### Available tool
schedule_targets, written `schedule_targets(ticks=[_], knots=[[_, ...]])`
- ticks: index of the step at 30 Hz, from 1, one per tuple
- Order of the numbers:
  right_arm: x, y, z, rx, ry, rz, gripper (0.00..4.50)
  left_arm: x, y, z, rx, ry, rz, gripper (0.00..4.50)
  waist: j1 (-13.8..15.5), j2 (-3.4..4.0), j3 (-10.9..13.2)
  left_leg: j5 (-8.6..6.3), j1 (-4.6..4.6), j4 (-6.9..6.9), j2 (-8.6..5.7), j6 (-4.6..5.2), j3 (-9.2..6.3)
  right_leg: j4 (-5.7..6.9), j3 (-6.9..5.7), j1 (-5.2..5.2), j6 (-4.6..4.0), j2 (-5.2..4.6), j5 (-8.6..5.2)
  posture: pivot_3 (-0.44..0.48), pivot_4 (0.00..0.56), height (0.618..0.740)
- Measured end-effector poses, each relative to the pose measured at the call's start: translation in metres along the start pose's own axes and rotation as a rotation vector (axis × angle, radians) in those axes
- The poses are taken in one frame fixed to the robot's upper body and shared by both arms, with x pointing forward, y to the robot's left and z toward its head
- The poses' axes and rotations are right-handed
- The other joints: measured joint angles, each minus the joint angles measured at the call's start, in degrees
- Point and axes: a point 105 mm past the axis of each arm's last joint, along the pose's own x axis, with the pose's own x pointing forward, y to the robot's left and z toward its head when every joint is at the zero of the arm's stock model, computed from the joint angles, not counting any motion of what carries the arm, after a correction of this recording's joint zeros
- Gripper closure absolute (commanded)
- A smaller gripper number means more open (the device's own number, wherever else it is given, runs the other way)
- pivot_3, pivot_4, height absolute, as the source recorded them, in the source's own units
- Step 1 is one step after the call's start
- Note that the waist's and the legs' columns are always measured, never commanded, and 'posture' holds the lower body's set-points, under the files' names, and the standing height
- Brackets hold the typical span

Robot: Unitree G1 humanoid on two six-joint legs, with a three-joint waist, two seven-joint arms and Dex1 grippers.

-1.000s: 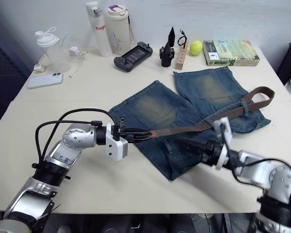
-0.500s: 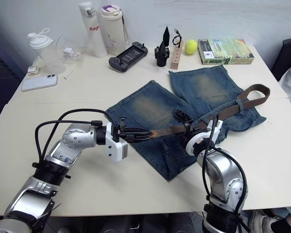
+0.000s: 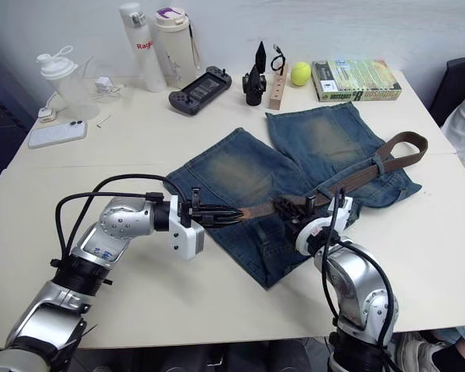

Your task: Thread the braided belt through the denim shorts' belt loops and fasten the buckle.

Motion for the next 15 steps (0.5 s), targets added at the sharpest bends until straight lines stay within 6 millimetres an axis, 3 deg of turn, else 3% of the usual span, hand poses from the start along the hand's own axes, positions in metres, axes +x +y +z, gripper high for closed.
schedule_targets(ticks=[5,7,9,13,15], knots=[[-0.002,-0.008,-0.003,0.0,0.008,-0.027,4.45,0.0,0.001,0.0,0.004,-0.002,0.001,4.5,-0.01,0.0,0.0,0.0,0.0,0.01,0.0,0.0,0.03,0.0,0.01,0.0,0.0,0.0,0.0,0.0,0.15,0.724],[-0.001,-0.005,-0.002,0.004,0.003,-0.018,4.5,0.0,0.002,0.0,0.006,-0.001,0.001,3.6,0.01,0.0,0.0,0.0,-0.01,0.01,0.0,0.0,0.03,-0.01,0.01,-0.01,0.0,-0.01,0.0,0.0,0.15,0.724],[0.0,0.001,0.0,0.0,-0.001,0.005,4.5,0.002,0.003,0.0,0.002,-0.003,0.008,3.03,0.02,0.0,0.0,0.0,-0.01,0.01,0.0,0.0,0.03,0.0,0.01,-0.01,0.0,-0.01,0.0,0.0,0.15,0.724],[-0.002,0.01,0.01,-0.028,-0.03,0.048,4.5,0.002,0.005,-0.002,-0.081,0.003,0.027,1.19,0.03,0.0,0.0,0.0,-0.02,0.01,0.0,0.0,0.02,0.0,0.01,-0.02,0.0,-0.01,0.0,0.0,0.15,0.724],[-0.005,0.013,0.017,-0.057,-0.05,0.072,4.5,-0.001,0.002,-0.003,-0.152,0.004,0.031,1.19,-0.05,0.0,0.0,0.0,-0.01,0.01,0.0,0.01,0.05,-0.01,0.01,-0.02,0.0,-0.01,0.0,0.0,0.15,0.724]])
